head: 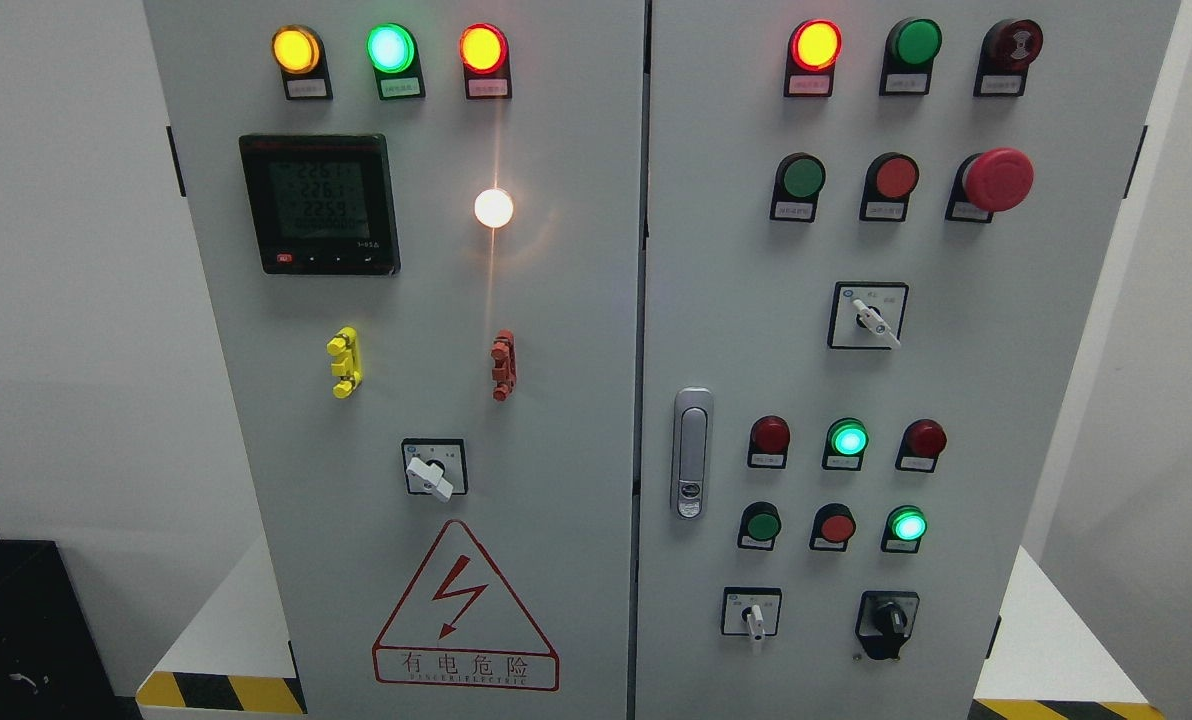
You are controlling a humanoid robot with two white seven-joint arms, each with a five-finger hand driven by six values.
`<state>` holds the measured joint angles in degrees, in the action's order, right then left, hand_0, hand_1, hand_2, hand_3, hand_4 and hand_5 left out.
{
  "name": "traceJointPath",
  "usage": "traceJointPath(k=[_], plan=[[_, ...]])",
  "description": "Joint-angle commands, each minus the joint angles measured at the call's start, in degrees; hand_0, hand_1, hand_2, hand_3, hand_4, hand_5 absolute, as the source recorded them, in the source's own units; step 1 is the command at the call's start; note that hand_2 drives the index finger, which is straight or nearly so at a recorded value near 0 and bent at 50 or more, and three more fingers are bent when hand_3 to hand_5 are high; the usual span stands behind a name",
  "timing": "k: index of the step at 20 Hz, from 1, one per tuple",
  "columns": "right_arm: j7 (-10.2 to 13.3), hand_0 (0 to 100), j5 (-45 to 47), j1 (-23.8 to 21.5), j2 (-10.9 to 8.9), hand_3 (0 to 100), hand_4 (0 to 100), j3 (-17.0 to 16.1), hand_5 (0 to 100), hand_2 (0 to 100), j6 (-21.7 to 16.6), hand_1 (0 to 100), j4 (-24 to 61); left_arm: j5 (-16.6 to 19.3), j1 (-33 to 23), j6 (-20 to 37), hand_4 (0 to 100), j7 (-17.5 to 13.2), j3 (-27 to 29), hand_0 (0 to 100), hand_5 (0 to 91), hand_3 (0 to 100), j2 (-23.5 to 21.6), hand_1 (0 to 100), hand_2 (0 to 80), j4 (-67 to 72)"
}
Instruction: Flip black knob to close circuit
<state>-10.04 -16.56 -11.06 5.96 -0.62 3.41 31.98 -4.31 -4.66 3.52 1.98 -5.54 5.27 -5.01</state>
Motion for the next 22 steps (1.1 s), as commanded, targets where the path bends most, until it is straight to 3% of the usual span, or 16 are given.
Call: traceJointPath(k=[1, 3, 4, 5, 7, 9, 16, 22], plan=[[-0.1, 0, -12.6, -0.2, -1.13, 20, 17, -4.4, 0, 7, 0.3, 2, 22.3, 0.0, 0.0, 0.0, 0, 0.0, 0.0, 12, 0.0, 0, 0.0, 56, 0.0, 0.0], [-2.4, 0, -16.8, -0.2, -0.96, 27, 22, -6.1, 0, 14, 0.3, 3, 27.0, 0.0, 0.0, 0.0, 0, 0.0, 0.0, 12, 0.0, 0, 0.0, 56, 0.0, 0.0], [-3.7, 0, -18.6, -0.2, -0.78, 35, 29, -6.6, 7, 22, 0.3, 4, 29.4, 0.0, 0.0, 0.0, 0, 0.0, 0.0, 12, 0.0, 0, 0.0, 56, 0.0, 0.0], [-4.2, 0, -20.1, -0.2, -0.69, 37, 30, -7.1, 9, 23, 0.3, 4, 31.6, 0.0, 0.0, 0.0, 0, 0.0, 0.0, 12, 0.0, 0, 0.0, 56, 0.0, 0.0], [-4.6, 0, -23.4, -0.2, -0.87, 47, 37, -7.4, 22, 32, 0.3, 4, 35.5, 0.0, 0.0, 0.0, 0, 0.0, 0.0, 12, 0.0, 0, 0.0, 56, 0.0, 0.0], [-4.7, 0, -26.3, -0.1, -0.87, 53, 43, -7.6, 26, 39, 0.2, 5, 39.2, 0.0, 0.0, 0.0, 0, 0.0, 0.0, 12, 0.0, 0, 0.0, 56, 0.0, 0.0], [-6.6, 0, -40.2, 0.0, -0.69, 82, 72, -9.7, 71, 72, -1.3, 8, 54.7, 0.0, 0.0, 0.0, 0, 0.0, 0.0, 12, 0.0, 0, 0.0, 56, 0.0, 0.0], [-6.7, 0, -49.6, 0.9, -0.25, 96, 85, -9.8, 86, 85, -1.4, 9, 65.9, 0.0, 0.0, 0.0, 0, 0.0, 0.0, 12, 0.0, 0, 0.0, 56, 0.0, 0.0]])
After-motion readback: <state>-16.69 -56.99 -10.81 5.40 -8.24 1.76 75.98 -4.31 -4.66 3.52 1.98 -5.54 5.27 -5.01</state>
